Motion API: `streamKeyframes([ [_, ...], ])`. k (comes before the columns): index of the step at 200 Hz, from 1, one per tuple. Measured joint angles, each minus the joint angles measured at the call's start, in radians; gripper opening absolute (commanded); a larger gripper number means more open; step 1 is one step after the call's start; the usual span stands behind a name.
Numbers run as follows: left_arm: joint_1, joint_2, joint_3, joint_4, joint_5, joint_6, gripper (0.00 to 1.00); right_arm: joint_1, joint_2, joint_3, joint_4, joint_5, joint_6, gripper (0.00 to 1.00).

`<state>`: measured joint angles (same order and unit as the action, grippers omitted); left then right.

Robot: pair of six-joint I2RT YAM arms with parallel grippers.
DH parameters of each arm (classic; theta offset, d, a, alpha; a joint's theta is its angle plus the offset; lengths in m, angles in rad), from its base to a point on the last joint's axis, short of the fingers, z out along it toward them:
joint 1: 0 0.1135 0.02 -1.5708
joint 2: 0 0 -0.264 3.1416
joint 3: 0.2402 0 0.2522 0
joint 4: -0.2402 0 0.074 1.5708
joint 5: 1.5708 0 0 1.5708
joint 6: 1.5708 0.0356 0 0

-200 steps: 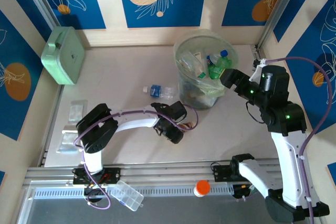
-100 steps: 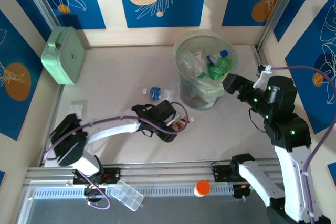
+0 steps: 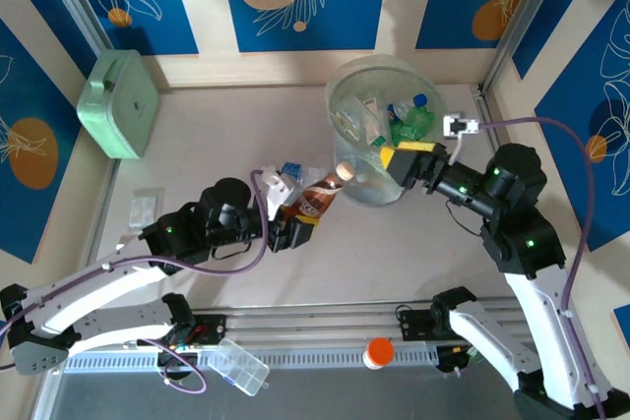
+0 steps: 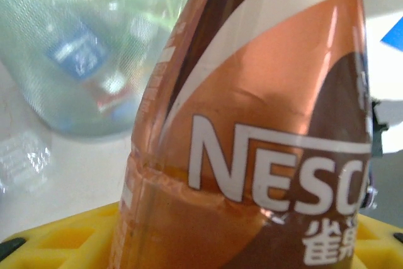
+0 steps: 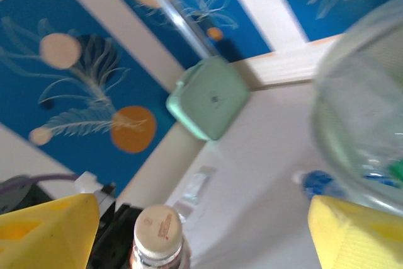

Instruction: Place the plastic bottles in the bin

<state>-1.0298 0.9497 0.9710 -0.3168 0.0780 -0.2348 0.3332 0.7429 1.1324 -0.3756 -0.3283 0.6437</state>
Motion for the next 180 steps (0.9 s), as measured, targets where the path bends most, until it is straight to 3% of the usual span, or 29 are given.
streamKeyframes([
  [52,0.002,0.003,0.000,0.195,0.021,-0.074,0.54,0.314,0.109,-0.089,0.312,0.006,0.008,0.96],
  [78,0.002,0.013,0.000,0.288,0.038,-0.106,0.54,0.439,0.146,-0.145,0.411,0.069,-0.034,0.85],
  [119,0.003,0.037,0.008,0.352,0.058,-0.130,0.54,0.473,0.195,-0.144,0.510,0.108,-0.032,0.56],
  [152,0.006,0.044,0.017,0.365,0.068,-0.135,0.72,0.473,0.196,-0.144,0.531,0.121,-0.032,0.36],
  [180,0.006,0.062,0.044,0.356,0.069,-0.132,0.99,0.470,0.196,-0.115,0.495,0.146,-0.042,0.35],
])
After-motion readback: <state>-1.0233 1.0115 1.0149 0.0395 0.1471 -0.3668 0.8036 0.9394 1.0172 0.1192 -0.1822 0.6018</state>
